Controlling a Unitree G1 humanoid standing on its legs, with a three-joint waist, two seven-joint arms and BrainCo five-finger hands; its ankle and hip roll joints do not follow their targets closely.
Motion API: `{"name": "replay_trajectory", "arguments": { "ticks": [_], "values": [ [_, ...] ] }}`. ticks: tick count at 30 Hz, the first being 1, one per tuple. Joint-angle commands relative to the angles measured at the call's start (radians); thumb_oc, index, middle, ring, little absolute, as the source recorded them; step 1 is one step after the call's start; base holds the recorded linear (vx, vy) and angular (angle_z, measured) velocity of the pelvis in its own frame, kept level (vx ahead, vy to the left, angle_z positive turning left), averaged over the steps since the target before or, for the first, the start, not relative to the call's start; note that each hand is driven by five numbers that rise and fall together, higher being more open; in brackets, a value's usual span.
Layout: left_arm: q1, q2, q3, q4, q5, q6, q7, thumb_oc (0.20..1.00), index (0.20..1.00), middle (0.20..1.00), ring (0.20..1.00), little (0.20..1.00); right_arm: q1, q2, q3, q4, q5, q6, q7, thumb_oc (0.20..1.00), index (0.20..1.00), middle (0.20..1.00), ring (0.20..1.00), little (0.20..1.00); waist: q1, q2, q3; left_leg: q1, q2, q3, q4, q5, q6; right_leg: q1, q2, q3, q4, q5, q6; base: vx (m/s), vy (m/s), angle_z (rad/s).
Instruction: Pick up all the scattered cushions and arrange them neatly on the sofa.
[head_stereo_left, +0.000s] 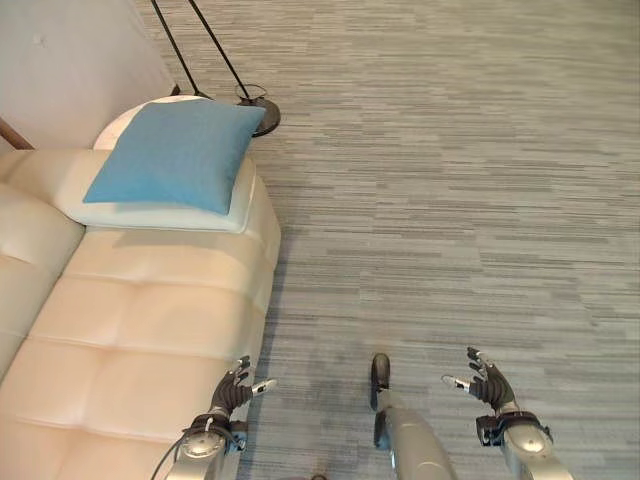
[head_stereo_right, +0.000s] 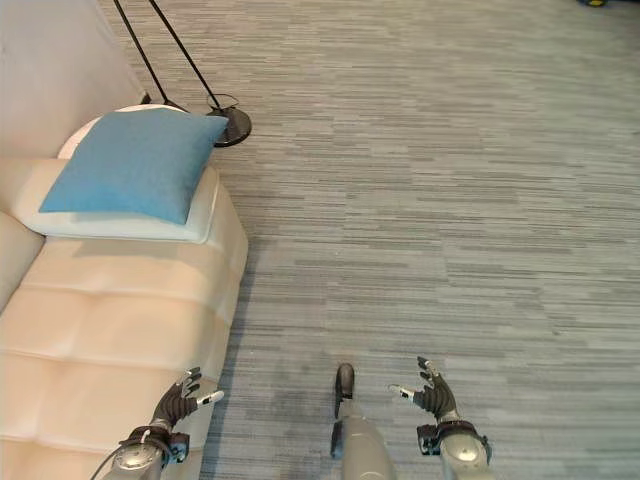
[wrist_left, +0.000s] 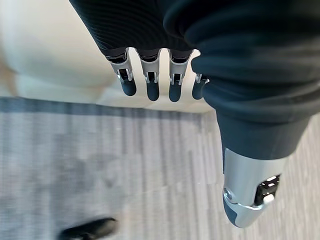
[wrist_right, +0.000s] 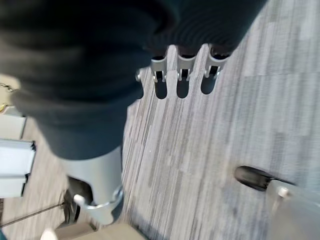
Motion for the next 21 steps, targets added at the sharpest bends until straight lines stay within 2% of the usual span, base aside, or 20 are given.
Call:
{"name": "replay_trajectory", "arguments": {
  "ticks": [1,2,3,5,6,7,8,9,10,11,13,14,15,16,17,18,19,20,21],
  "values": [
    [0.012,0.049,0.041,-0.034,-0.025,-0.034,0.026,1.0,1.0,1.0,1.0,1.0,-0.045,-0.048,-0.01,-0.076,0.011,-0.044,-0.017,1.0,1.0,1.0,1.0,1.0,0.04,-0.012,0.01,-0.186,0.092,0.14,0.216,0.214,-0.005,0.133,-0.013,-0.017,-0.089,-0.109,0.083,0.41,-0.204,-0.07],
    [0.011,0.045,0.048,-0.019,-0.034,-0.036,0.028,1.0,1.0,1.0,1.0,1.0,-0.049,-0.055,-0.007,-0.066,0.007,-0.042,-0.019,1.0,1.0,1.0,1.0,1.0,0.054,-0.012,0.012,-0.214,0.099,0.161,0.206,0.191,0.002,0.163,-0.01,-0.023,-0.092,-0.135,0.077,0.25,-0.096,-0.51],
    [0.011,0.045,0.048,-0.019,-0.034,-0.036,0.028,1.0,1.0,1.0,1.0,1.0,-0.05,-0.054,-0.007,-0.065,0.007,-0.042,-0.019,1.0,1.0,1.0,1.0,1.0,0.054,-0.015,0.011,-0.216,0.095,0.162,0.203,0.195,0.003,0.161,-0.014,-0.022,-0.093,-0.134,0.077,0.48,-0.092,-0.37],
    [0.01,0.039,0.057,0.03,-0.032,-0.033,0.036,1.0,1.0,1.0,1.0,1.0,-0.052,-0.067,-0.015,-0.066,-0.001,-0.039,-0.028,1.0,1.0,1.0,1.0,1.0,0.087,-0.015,0.013,-0.308,0.078,0.207,0.07,0.143,0.021,0.246,-0.014,-0.029,-0.113,-0.179,0.087,0.57,-0.047,-0.12],
    [0.012,0.04,0.059,0.042,-0.025,-0.032,0.037,1.0,1.0,1.0,1.0,1.0,-0.045,-0.071,-0.021,-0.067,-0.003,-0.039,-0.035,1.0,1.0,1.0,1.0,1.0,0.093,-0.013,0.012,-0.34,0.071,0.228,-0.022,0.146,0.025,0.279,-0.011,-0.034,-0.123,-0.197,0.092,0.33,0.01,0.19],
    [0.012,0.04,0.059,0.042,-0.025,-0.032,0.037,1.0,1.0,1.0,1.0,1.0,-0.045,-0.071,-0.021,-0.067,-0.003,-0.039,-0.035,1.0,1.0,1.0,1.0,1.0,0.093,-0.014,0.013,-0.336,0.069,0.228,-0.026,0.147,0.025,0.282,-0.013,-0.034,-0.123,-0.198,0.093,0.52,0.041,0.21],
    [0.018,0.041,0.065,0.049,-0.014,-0.025,0.04,1.0,1.0,1.0,1.0,1.0,-0.039,-0.077,-0.025,-0.063,-0.014,-0.034,-0.044,1.0,1.0,1.0,1.0,1.0,0.111,0.004,0.0,-0.358,0.065,0.237,-0.222,0.221,0.015,0.342,0.011,-0.037,-0.132,-0.234,0.095,0.53,0.053,0.16],
    [0.022,0.04,0.071,0.059,-0.014,-0.027,0.048,1.0,1.0,1.0,1.0,1.0,-0.029,-0.078,-0.024,-0.056,-0.019,-0.036,-0.049,1.0,1.0,1.0,1.0,1.0,0.118,0.01,0.001,-0.366,0.055,0.234,-0.309,0.276,0.001,0.361,0.022,-0.043,-0.126,-0.251,0.099,0.74,0.079,0.19],
    [0.024,0.037,0.077,0.071,-0.017,-0.025,0.051,1.0,1.0,1.0,1.0,1.0,-0.026,-0.076,-0.026,-0.048,-0.023,-0.036,-0.053,1.0,1.0,1.0,1.0,1.0,0.126,0.009,-0.002,-0.396,0.06,0.245,-0.372,0.293,-0.006,0.395,0.031,-0.038,-0.126,-0.279,0.099,0.61,0.07,0.09],
    [0.022,0.037,0.08,0.077,-0.016,-0.021,0.053,1.0,1.0,1.0,1.0,1.0,-0.024,-0.076,-0.03,-0.045,-0.025,-0.033,-0.054,1.0,1.0,1.0,1.0,1.0,0.13,0.01,-0.01,-0.411,0.062,0.252,-0.414,0.286,-0.012,0.426,0.035,-0.032,-0.126,-0.302,0.099,0.61,0.096,0.13],
    [0.029,0.038,0.096,0.091,-0.02,-0.018,0.059,1.0,1.0,1.0,1.0,1.0,-0.016,-0.07,-0.035,-0.045,-0.029,-0.029,-0.053,1.0,1.0,1.0,1.0,1.0,0.143,0.01,-0.015,-0.436,0.083,0.327,-0.472,0.323,-0.005,0.474,0.041,-0.028,-0.111,-0.338,0.1,0.58,0.135,0.13],
    [0.033,0.037,0.106,0.098,-0.024,-0.017,0.062,1.0,1.0,1.0,1.0,1.0,-0.014,-0.069,-0.037,-0.046,-0.03,-0.026,-0.05,1.0,1.0,1.0,1.0,1.0,0.15,0.009,-0.025,-0.444,0.085,0.335,-0.474,0.323,-0.006,0.502,0.041,-0.021,-0.106,-0.358,0.102,0.82,0.218,0.08],
    [0.054,0.037,0.127,0.113,-0.02,-0.012,0.059,1.0,1.0,1.0,1.0,1.0,-0.002,-0.059,-0.033,-0.054,-0.031,-0.025,-0.031,1.0,1.0,1.0,1.0,1.0,0.169,0.005,-0.051,-0.432,0.089,0.346,-0.45,0.359,0.02,0.539,0.046,-0.016,-0.087,-0.383,0.11,0.69,0.175,-0.01],
    [0.055,0.038,0.126,0.113,-0.02,-0.012,0.059,1.0,1.0,1.0,1.0,1.0,-0.001,-0.059,-0.033,-0.053,-0.031,-0.025,-0.031,1.0,1.0,1.0,1.0,1.0,0.165,-0.004,-0.053,-0.425,0.074,0.336,-0.454,0.345,0.015,0.544,0.035,-0.016,-0.084,-0.395,0.114,0.76,0.191,-0.09],
    [0.063,0.037,0.132,0.122,-0.015,-0.012,0.059,1.0,1.0,1.0,1.0,1.0,0.0,-0.056,-0.023,-0.039,-0.035,-0.031,-0.026,1.0,1.0,1.0,1.0,1.0,0.178,-0.026,-0.066,-0.455,0.055,0.318,-0.395,0.36,0.022,0.559,0.022,-0.01,-0.046,-0.38,0.125,0.45,0.108,-0.03],
    [0.057,0.04,0.129,0.139,-0.013,-0.01,0.059,1.0,1.0,1.0,1.0,1.0,0.006,-0.043,-0.026,-0.04,-0.041,-0.025,-0.026,1.0,1.0,1.0,1.0,1.0,0.177,-0.042,-0.07,-0.447,0.043,0.304,-0.363,0.349,0.03,0.533,0.001,-0.013,0.004,-0.348,0.14,0.57,0.19,0.13],
    [0.055,0.046,0.129,0.135,-0.017,-0.012,0.061,1.0,1.0,1.0,1.0,1.0,0.004,-0.038,-0.018,-0.033,-0.043,-0.024,-0.019,1.0,1.0,1.0,1.0,1.0,0.182,-0.058,-0.072,-0.431,0.024,0.295,-0.35,0.326,0.049,0.499,-0.018,-0.006,0.09,-0.287,0.168,0.53,0.287,0.11],
    [0.049,0.053,0.132,0.129,-0.029,-0.01,0.058,1.0,1.0,1.0,1.0,1.0,0.003,-0.024,-0.011,-0.046,-0.044,-0.026,-0.007,1.0,1.0,1.0,1.0,1.0,0.176,-0.068,-0.06,-0.394,0.017,0.295,-0.344,0.299,0.087,0.42,-0.052,0.003,0.285,-0.08,0.213,0.42,0.259,0.06],
    [0.049,0.053,0.132,0.129,-0.029,-0.01,0.058,1.0,1.0,1.0,1.0,1.0,0.003,-0.024,-0.011,-0.047,-0.044,-0.025,-0.007,1.0,1.0,1.0,1.0,1.0,0.177,-0.069,-0.06,-0.395,0.016,0.296,-0.344,0.299,0.087,0.418,-0.053,0.005,0.287,-0.081,0.214,0.38,0.244,0.02]
  ]
}}
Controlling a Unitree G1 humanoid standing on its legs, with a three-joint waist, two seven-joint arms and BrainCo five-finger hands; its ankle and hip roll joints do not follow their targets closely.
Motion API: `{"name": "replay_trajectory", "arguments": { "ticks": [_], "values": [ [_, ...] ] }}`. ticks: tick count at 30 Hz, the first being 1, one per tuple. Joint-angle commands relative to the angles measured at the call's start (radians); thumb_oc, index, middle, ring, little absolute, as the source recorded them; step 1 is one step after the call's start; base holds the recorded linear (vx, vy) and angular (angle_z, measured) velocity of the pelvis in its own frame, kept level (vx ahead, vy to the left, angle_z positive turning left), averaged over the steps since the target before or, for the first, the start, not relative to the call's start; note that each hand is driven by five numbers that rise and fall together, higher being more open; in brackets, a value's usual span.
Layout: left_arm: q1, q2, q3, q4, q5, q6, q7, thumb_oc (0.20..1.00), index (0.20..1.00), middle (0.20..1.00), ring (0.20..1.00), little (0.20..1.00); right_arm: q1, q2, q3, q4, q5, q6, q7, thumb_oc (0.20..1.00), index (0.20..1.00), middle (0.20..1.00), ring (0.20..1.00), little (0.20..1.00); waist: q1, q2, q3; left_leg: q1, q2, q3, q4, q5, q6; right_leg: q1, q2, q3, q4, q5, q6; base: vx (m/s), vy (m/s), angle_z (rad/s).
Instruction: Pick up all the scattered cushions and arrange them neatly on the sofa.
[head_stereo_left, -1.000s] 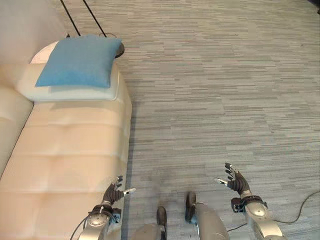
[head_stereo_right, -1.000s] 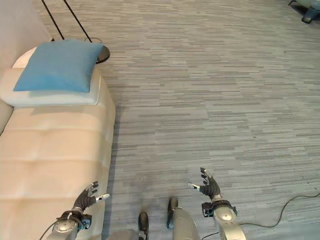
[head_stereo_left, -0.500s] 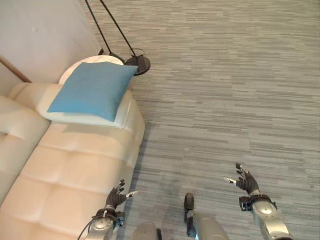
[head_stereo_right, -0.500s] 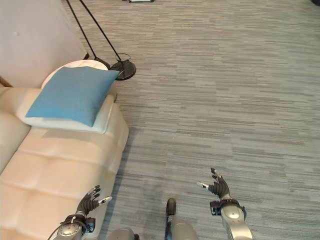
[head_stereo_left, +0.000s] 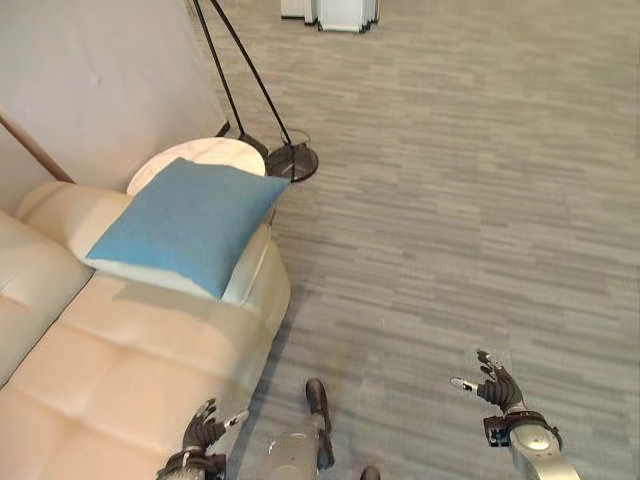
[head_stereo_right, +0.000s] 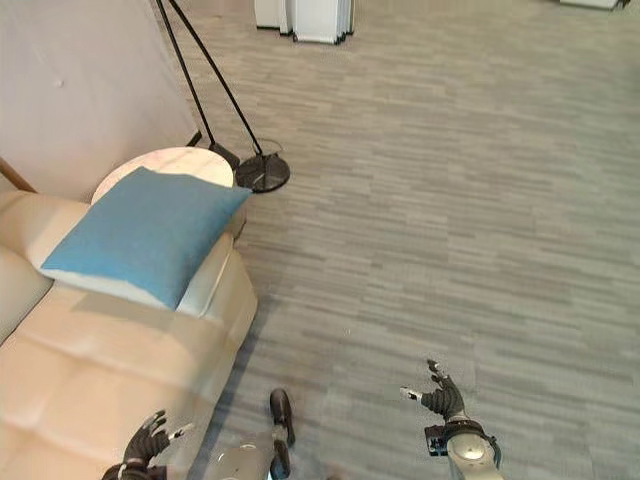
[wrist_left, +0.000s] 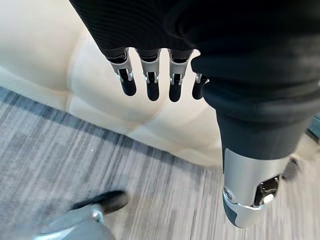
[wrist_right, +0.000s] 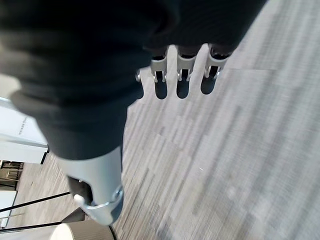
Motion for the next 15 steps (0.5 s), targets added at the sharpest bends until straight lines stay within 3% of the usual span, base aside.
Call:
{"name": "replay_trajectory", "arguments": {
  "ticks": [1,2,4,5,6,7,9,10,11,13,15],
  "values": [
    [-0.03,0.071,-0.027,-0.093,-0.029,-0.029,0.012,1.0,1.0,1.0,1.0,1.0,-0.036,0.021,-0.029,-0.113,-0.013,-0.034,0.024,1.0,1.0,1.0,1.0,1.0,0.018,-0.042,0.045,-0.006,-0.017,-0.017,0.004,-0.072,-0.052,-0.083,-0.172,0.103,0.33,0.372,0.13,0.26,0.13,0.27],
    [-0.032,0.074,-0.027,-0.104,-0.036,-0.032,0.019,1.0,1.0,1.0,1.0,1.0,-0.039,0.025,-0.022,-0.114,-0.015,-0.038,0.023,1.0,1.0,1.0,1.0,1.0,0.017,-0.04,0.05,0.016,-0.027,-0.023,0.005,-0.097,-0.039,-0.102,-0.184,0.101,0.358,0.4,0.129,0.26,0.128,0.49],
    [-0.037,0.076,-0.027,-0.113,-0.046,-0.033,0.024,1.0,1.0,1.0,1.0,1.0,-0.049,0.03,-0.012,-0.117,-0.025,-0.036,0.023,1.0,1.0,1.0,1.0,1.0,0.014,-0.024,0.061,0.061,-0.022,-0.04,-0.003,-0.118,-0.032,-0.167,-0.196,0.096,0.43,0.396,0.114,0.37,0.142,0.61],
    [-0.038,0.072,-0.032,-0.125,-0.053,-0.038,0.025,1.0,1.0,1.0,1.0,1.0,-0.052,0.031,-0.004,-0.117,-0.028,-0.032,0.028,1.0,1.0,1.0,1.0,1.0,0.0,-0.002,0.075,0.117,-0.032,-0.078,-0.012,-0.142,-0.022,-0.254,-0.207,0.079,0.431,0.329,0.082,0.43,0.155,0.37],
    [-0.038,0.072,-0.032,-0.125,-0.053,-0.038,0.025,1.0,1.0,1.0,1.0,1.0,-0.052,0.031,-0.004,-0.117,-0.028,-0.032,0.028,1.0,1.0,1.0,1.0,1.0,0.0,-0.002,0.075,0.117,-0.032,-0.078,-0.012,-0.142,-0.022,-0.254,-0.207,0.079,0.431,0.328,0.082,0.56,0.109,0.53],
    [-0.03,0.063,-0.034,-0.135,-0.065,-0.043,0.022,1.0,1.0,1.0,1.0,1.0,-0.05,0.027,-0.004,-0.112,-0.028,-0.031,0.031,1.0,1.0,1.0,1.0,1.0,-0.016,0.016,0.084,0.167,-0.038,-0.121,-0.023,-0.157,-0.027,-0.315,-0.181,0.071,0.354,0.27,0.061,0.46,0.01,0.44],
    [-0.027,0.055,-0.03,-0.141,-0.089,-0.046,0.022,1.0,1.0,1.0,1.0,1.0,-0.053,0.018,-0.003,-0.108,-0.026,-0.026,0.03,1.0,1.0,1.0,1.0,1.0,-0.032,0.018,0.102,0.219,-0.06,-0.174,-0.028,-0.183,-0.036,-0.358,-0.155,0.081,0.205,0.248,0.058,0.6,-0.059,0.77],
    [-0.029,0.043,-0.026,-0.135,-0.09,-0.05,0.026,1.0,1.0,1.0,1.0,1.0,-0.057,0.012,-0.002,-0.091,-0.024,-0.022,0.029,1.0,1.0,1.0,1.0,1.0,-0.055,0.008,0.112,0.281,-0.09,-0.245,-0.051,-0.209,-0.048,-0.399,-0.09,0.129,-0.012,0.278,0.073,0.6,-0.118,0.94],
    [-0.032,0.043,-0.024,-0.134,-0.083,-0.047,0.024,1.0,1.0,1.0,1.0,1.0,-0.054,0.011,-0.007,-0.092,-0.025,-0.017,0.03,1.0,1.0,1.0,1.0,1.0,-0.066,0.003,0.113,0.306,-0.1,-0.28,-0.057,-0.22,-0.054,-0.403,-0.067,0.169,-0.083,0.29,0.088,0.66,-0.154,1.29],
    [-0.041,0.044,-0.021,-0.132,-0.07,-0.049,0.021,1.0,1.0,1.0,1.0,1.0,-0.042,0.006,-0.016,-0.086,-0.027,-0.014,0.029,1.0,1.0,1.0,1.0,1.0,-0.088,-0.001,0.118,0.337,-0.119,-0.351,-0.048,-0.245,-0.065,-0.439,-0.041,0.258,-0.144,0.322,0.111,0.42,-0.105,1.52],
    [-0.052,0.042,-0.035,-0.123,-0.064,-0.055,0.018,1.0,1.0,1.0,1.0,1.0,-0.027,0.001,-0.025,-0.076,-0.014,-0.022,0.034,1.0,1.0,1.0,1.0,1.0,-0.103,-0.006,0.115,0.357,-0.14,-0.432,-0.019,-0.286,-0.08,-0.413,-0.042,0.317,-0.146,0.34,0.108,0.5,-0.221,1.76]
  ]
}}
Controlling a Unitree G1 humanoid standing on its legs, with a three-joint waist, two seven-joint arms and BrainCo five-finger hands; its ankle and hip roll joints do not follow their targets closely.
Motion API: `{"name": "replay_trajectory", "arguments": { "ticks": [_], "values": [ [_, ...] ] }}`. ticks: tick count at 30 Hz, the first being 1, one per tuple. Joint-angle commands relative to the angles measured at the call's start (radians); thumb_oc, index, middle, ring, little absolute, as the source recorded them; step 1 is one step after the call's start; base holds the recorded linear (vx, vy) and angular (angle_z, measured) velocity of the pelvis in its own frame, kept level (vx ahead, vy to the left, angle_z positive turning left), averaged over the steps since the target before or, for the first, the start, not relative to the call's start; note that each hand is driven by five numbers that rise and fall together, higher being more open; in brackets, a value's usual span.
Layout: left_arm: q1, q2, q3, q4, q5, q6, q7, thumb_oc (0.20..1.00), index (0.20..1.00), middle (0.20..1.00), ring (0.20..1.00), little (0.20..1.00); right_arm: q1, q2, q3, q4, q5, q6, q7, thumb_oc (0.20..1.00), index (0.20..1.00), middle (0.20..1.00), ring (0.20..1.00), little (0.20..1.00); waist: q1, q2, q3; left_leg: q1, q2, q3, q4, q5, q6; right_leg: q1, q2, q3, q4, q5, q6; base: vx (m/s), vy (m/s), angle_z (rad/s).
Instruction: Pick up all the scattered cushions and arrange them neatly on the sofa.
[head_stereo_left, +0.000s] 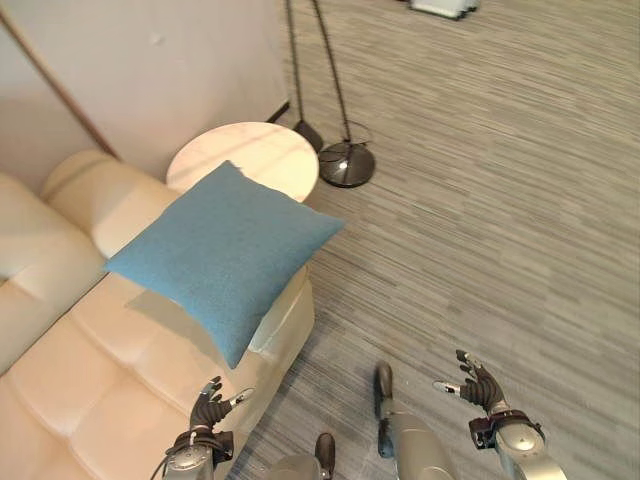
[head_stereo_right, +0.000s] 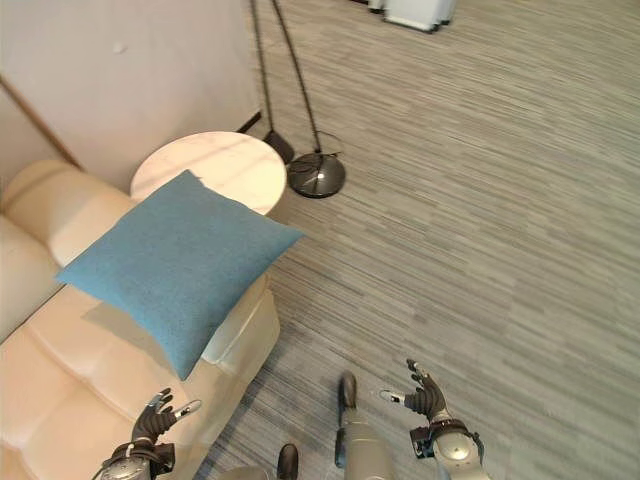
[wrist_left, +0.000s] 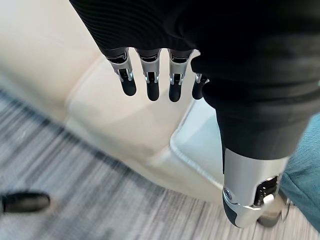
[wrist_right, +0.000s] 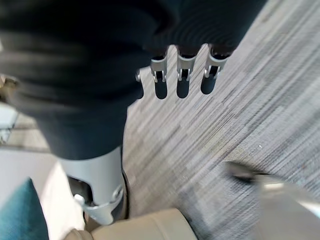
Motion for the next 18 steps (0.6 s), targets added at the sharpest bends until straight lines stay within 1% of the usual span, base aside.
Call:
{"name": "replay_trajectory", "arguments": {
  "ticks": [1,2,3,4,5,6,7,8,9,10,11,12,13,14,15,16,17,18],
  "values": [
    [0.016,0.041,-0.007,-0.063,-0.02,-0.037,-0.009,1.0,1.0,1.0,1.0,1.0,-0.014,-0.027,-0.079,-0.029,0.011,-0.025,0.007,1.0,1.0,1.0,1.0,1.0,-0.004,-0.005,-0.023,0.015,-0.039,-0.024,0.067,-0.083,-0.109,0.096,-0.015,0.003,0.045,0.129,0.001,0.46,-0.241,1.39],
    [0.017,0.04,-0.007,-0.063,-0.02,-0.037,-0.009,1.0,1.0,1.0,1.0,1.0,-0.013,-0.027,-0.08,-0.029,0.011,-0.025,0.007,1.0,1.0,1.0,1.0,1.0,-0.009,-0.003,-0.022,0.015,-0.038,-0.03,0.07,-0.085,-0.11,0.099,-0.016,-0.002,0.044,0.128,0.0,0.34,-0.201,1.96],
    [0.016,0.038,-0.011,-0.056,-0.02,-0.038,-0.012,1.0,1.0,1.0,1.0,1.0,-0.009,-0.028,-0.087,-0.026,0.018,-0.029,0.007,1.0,1.0,1.0,1.0,1.0,-0.017,0.0,-0.029,0.01,-0.026,-0.025,0.092,-0.088,-0.121,0.114,-0.026,-0.018,0.048,0.124,-0.005,0.2,-0.148,1.98],
    [0.01,0.035,-0.016,-0.05,-0.022,-0.039,-0.011,1.0,1.0,1.0,1.0,1.0,-0.015,-0.03,-0.093,-0.018,0.03,-0.041,0.004,1.0,1.0,1.0,1.0,1.0,-0.027,0.011,-0.03,-0.01,0.0,0.006,0.156,-0.076,-0.148,0.132,-0.039,-0.046,0.059,0.113,-0.015,0.26,-0.202,1.9],
    [0.01,0.039,-0.017,-0.053,-0.026,-0.037,-0.014,1.0,1.0,1.0,1.0,1.0,-0.02,-0.033,-0.096,-0.018,0.034,-0.037,0.004,1.0,1.0,1.0,1.0,1.0,-0.031,0.009,-0.03,-0.041,0.015,0.044,0.211,-0.054,-0.16,0.142,-0.052,-0.06,0.062,0.105,-0.018,0.21,-0.195,1.46],
    [0.007,0.041,-0.02,-0.056,-0.032,-0.036,-0.015,1.0,1.0,1.0,1.0,1.0,-0.023,-0.038,-0.096,-0.017,0.043,-0.038,0.002,1.0,1.0,1.0,1.0,1.0,-0.035,0.012,-0.023,-0.089,0.037,0.082,0.303,-0.04,-0.176,0.157,-0.057,-0.074,0.067,0.088,-0.03,0.12,-0.171,1.26],
    [0.001,0.044,-0.017,-0.055,-0.04,-0.037,-0.014,1.0,1.0,1.0,1.0,1.0,-0.026,-0.043,-0.098,-0.017,0.052,-0.039,0.0,1.0,1.0,1.0,1.0,1.0,-0.039,0.01,-0.021,-0.142,0.057,0.128,0.369,-0.02,-0.182,0.172,-0.064,-0.092,0.069,0.067,-0.045,0.11,-0.183,1.13],
    [-0.003,0.046,-0.016,-0.052,-0.043,-0.037,-0.013,1.0,1.0,1.0,1.0,1.0,-0.031,-0.048,-0.098,-0.014,0.056,-0.037,-0.002,1.0,1.0,1.0,1.0,1.0,-0.041,0.008,-0.016,-0.176,0.082,0.175,0.419,-0.011,-0.182,0.188,-0.069,-0.11,0.074,0.049,-0.058,0.12,-0.181,0.89],
    [-0.006,0.048,-0.016,-0.048,-0.047,-0.039,-0.01,1.0,1.0,1.0,1.0,1.0,-0.031,-0.051,-0.096,-0.006,0.055,-0.034,-0.003,1.0,1.0,1.0,1.0,1.0,-0.041,0.009,-0.018,-0.187,0.115,0.224,0.407,-0.012,-0.173,0.205,-0.073,-0.132,0.078,0.027,-0.067,0.14,-0.148,0.47],
    [-0.01,0.048,-0.018,-0.044,-0.048,-0.037,-0.011,1.0,1.0,1.0,1.0,1.0,-0.031,-0.054,-0.1,0.003,0.056,-0.031,-0.005,1.0,1.0,1.0,1.0,1.0,-0.041,0.011,-0.018,-0.195,0.139,0.262,0.386,-0.023,-0.165,0.219,-0.075,-0.148,0.08,0.008,-0.07,0.15,-0.108,0.33],
    [-0.012,0.05,-0.02,-0.041,-0.047,-0.037,-0.013,1.0,1.0,1.0,1.0,1.0,-0.032,-0.055,-0.102,0.004,0.057,-0.03,-0.005,1.0,1.0,1.0,1.0,1.0,-0.039,0.013,-0.02,-0.198,0.147,0.283,0.353,-0.036,-0.158,0.228,-0.077,-0.16,0.078,0.001,-0.072,0.1,-0.053,0.36],
    [-0.012,0.05,-0.02,-0.041,-0.047,-0.037,-0.013,1.0,1.0,1.0,1.0,1.0,-0.032,-0.055,-0.102,0.004,0.057,-0.03,-0.005,1.0,1.0,1.0,1.0,1.0,-0.039,0.012,-0.02,-0.196,0.146,0.283,0.352,-0.035,-0.157,0.229,-0.077,-0.16,0.078,0.0,-0.072,0.15,-0.045,0.38],
    [-0.024,0.052,-0.038,-0.035,-0.034,-0.037,-0.015,1.0,1.0,1.0,1.0,1.0,-0.034,-0.061,-0.109,0.001,0.064,-0.033,-0.012,1.0,1.0,1.0,1.0,1.0,-0.038,0.014,-0.025,-0.234,0.148,0.328,0.277,-0.041,-0.152,0.244,-0.087,-0.191,0.074,-0.015,-0.072,0.1,-0.018,0.21],
    [-0.024,0.052,-0.038,-0.034,-0.034,-0.037,-0.015,1.0,1.0,1.0,1.0,1.0,-0.034,-0.061,-0.109,0.001,0.064,-0.033,-0.012,1.0,1.0,1.0,1.0,1.0,-0.039,0.014,-0.026,-0.235,0.147,0.327,0.276,-0.04,-0.152,0.244,-0.088,-0.192,0.075,-0.016,-0.071,0.19,-0.013,0.25],
    [-0.025,0.054,-0.041,-0.039,-0.026,-0.038,-0.014,1.0,1.0,1.0,1.0,1.0,-0.032,-0.063,-0.113,-0.004,0.06,-0.031,-0.015,1.0,1.0,1.0,1.0,1.0,-0.039,0.02,-0.025,-0.264,0.161,0.38,0.231,-0.007,-0.161,0.268,-0.087,-0.212,0.068,-0.032,-0.071,0.14,0.014,0.34],
    [-0.027,0.054,-0.043,-0.043,-0.024,-0.037,-0.015,1.0,1.0,1.0,1.0,1.0,-0.032,-0.064,-0.114,-0.005,0.058,-0.031,-0.017,1.0,1.0,1.0,1.0,1.0,-0.039,0.023,-0.027,-0.282,0.17,0.412,0.205,0.027,-0.169,0.282,-0.083,-0.224,0.059,-0.037,-0.072,0.31,0.057,0.52],
    [-0.024,0.055,-0.044,-0.047,-0.014,-0.031,-0.018,1.0,1.0,1.0,1.0,1.0,-0.034,-0.065,-0.113,-0.006,0.051,-0.027,-0.02,1.0,1.0,1.0,1.0,1.0,-0.034,0.029,-0.026,-0.303,0.178,0.439,0.185,0.047,-0.188,0.318,-0.073,-0.232,0.054,-0.061,-0.069,0.16,0.046,0.5],
    [-0.025,0.055,-0.043,-0.048,-0.014,-0.031,-0.018,1.0,1.0,1.0,1.0,1.0,-0.035,-0.065,-0.113,-0.007,0.051,-0.027,-0.02,1.0,1.0,1.0,1.0,1.0,-0.031,0.027,-0.022,-0.304,0.179,0.452,0.179,0.066,-0.18,0.313,-0.074,-0.235,0.054,-0.048,-0.074,0.18,0.086,0.37]
  ]
}}
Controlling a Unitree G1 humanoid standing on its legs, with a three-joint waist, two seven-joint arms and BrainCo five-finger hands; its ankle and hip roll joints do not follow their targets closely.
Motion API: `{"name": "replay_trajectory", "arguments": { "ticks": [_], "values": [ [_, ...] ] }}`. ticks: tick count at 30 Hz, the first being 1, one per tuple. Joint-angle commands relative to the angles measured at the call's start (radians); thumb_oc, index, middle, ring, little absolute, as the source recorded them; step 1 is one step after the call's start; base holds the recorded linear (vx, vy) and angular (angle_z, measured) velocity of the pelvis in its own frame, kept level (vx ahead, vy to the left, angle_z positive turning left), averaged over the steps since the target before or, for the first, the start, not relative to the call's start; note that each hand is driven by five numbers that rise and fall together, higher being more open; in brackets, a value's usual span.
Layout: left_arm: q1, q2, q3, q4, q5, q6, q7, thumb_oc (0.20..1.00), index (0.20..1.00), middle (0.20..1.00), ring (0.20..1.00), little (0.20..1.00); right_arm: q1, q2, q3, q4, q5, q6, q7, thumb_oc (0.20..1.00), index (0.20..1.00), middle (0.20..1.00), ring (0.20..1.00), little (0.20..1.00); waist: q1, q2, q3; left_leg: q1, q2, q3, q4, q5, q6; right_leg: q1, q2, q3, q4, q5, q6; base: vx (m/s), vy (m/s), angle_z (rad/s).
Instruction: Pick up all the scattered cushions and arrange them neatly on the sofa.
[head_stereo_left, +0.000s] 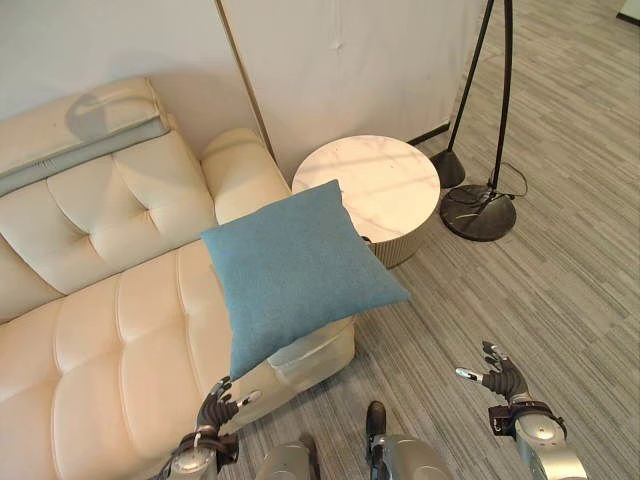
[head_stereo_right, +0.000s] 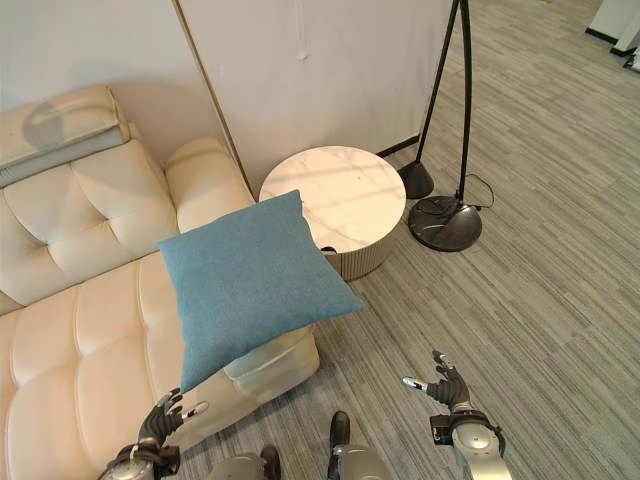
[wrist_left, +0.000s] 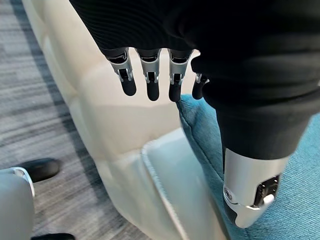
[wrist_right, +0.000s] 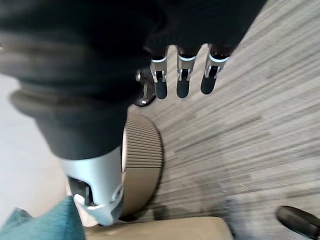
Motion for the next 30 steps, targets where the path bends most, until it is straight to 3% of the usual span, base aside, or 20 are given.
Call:
{"name": "replay_trajectory", "arguments": {
  "ticks": [1,6,8,10,13,15,17,25,30],
  "values": [
    [0.024,0.053,0.005,-0.029,0.018,-0.032,-0.001,1.0,1.0,1.0,1.0,1.0,0.024,-0.043,0.0,-0.078,0.007,-0.023,-0.009,1.0,1.0,1.0,1.0,1.0,0.005,0.013,-0.017,0.004,0.016,0.01,0.026,0.08,0.007,0.039,-0.078,0.026,0.115,-0.097,0.156,0.09,0.104,0.08],
    [0.056,0.052,0.02,-0.03,0.02,-0.023,-0.006,1.0,1.0,1.0,1.0,1.0,0.023,-0.033,0.013,-0.111,-0.021,-0.013,0.004,1.0,1.0,1.0,1.0,1.0,0.029,0.0,-0.035,0.07,-0.025,-0.042,-0.04,0.051,0.04,0.053,-0.084,0.046,0.165,-0.112,0.178,0.19,0.161,-0.36],
    [0.057,0.065,0.028,-0.038,0.017,-0.021,-0.006,1.0,1.0,1.0,1.0,1.0,0.006,-0.032,0.017,-0.125,-0.03,-0.016,0.007,1.0,1.0,1.0,1.0,1.0,0.044,-0.01,-0.034,0.098,-0.042,-0.053,-0.061,0.039,0.064,0.02,-0.099,0.056,0.263,-0.104,0.198,0.13,0.156,-0.46],
    [0.053,0.089,0.042,-0.051,0.013,-0.022,-0.001,1.0,1.0,1.0,1.0,1.0,-0.016,-0.034,0.017,-0.153,-0.036,-0.018,0.003,1.0,1.0,1.0,1.0,1.0,0.048,-0.013,-0.014,0.121,-0.055,-0.063,-0.08,0.036,0.09,-0.055,-0.112,0.09,0.414,-0.054,0.223,0.06,0.128,-0.25],
    [0.053,0.097,0.048,-0.055,0.015,-0.025,0.001,1.0,1.0,1.0,1.0,1.0,-0.025,-0.033,0.014,-0.166,-0.032,-0.023,-0.001,1.0,1.0,1.0,1.0,1.0,0.052,-0.012,-0.012,0.13,-0.059,-0.067,-0.088,0.033,0.094,-0.069,-0.112,0.1,0.435,-0.059,0.227,0.06,0.058,0.11],
    [0.057,0.106,0.063,-0.061,0.011,-0.036,0.002,1.0,1.0,1.0,1.0,1.0,-0.045,-0.051,-0.004,-0.198,-0.023,-0.033,-0.004,1.0,1.0,1.0,1.0,1.0,0.046,-0.005,-0.013,0.163,-0.086,-0.114,-0.113,0.028,0.096,-0.106,-0.072,0.145,0.359,-0.074,0.207,0.22,0.009,0.17],
    [0.051,0.122,0.068,-0.062,0.003,-0.048,0.006,1.0,1.0,1.0,1.0,1.0,-0.066,-0.071,-0.012,-0.219,0.004,-0.043,-0.008,1.0,1.0,1.0,1.0,1.0,0.035,-0.015,-0.012,0.183,-0.115,-0.16,-0.111,0.01,0.089,-0.108,-0.054,0.185,0.182,-0.042,0.21,0.21,-0.057,0.09],
    [-0.036,0.153,0.046,-0.113,-0.073,-0.077,0.034,1.0,1.0,1.0,1.0,1.0,-0.266,-0.114,0.074,-0.118,0.092,-0.037,-0.023,1.0,1.0,1.0,1.0,1.0,0.081,-0.012,-0.011,0.14,-0.116,-0.207,-0.125,0.026,0.066,-0.08,-0.061,0.147,0.091,0.001,0.195,0.05,-0.124,0.64],
    [-0.234,0.137,-0.076,-0.084,-0.14,-0.105,0.09,1.0,1.0,1.0,1.0,1.0,-0.505,-0.057,0.222,0.04,0.177,-0.022,-0.05,1.0,1.0,1.0,1.0,1.0,0.097,0.019,0.053,0.02,-0.115,-0.218,-0.134,0.074,0.046,-0.177,-0.063,0.122,0.087,0.025,0.184,-0.16,-0.051,0.14]
  ]
}}
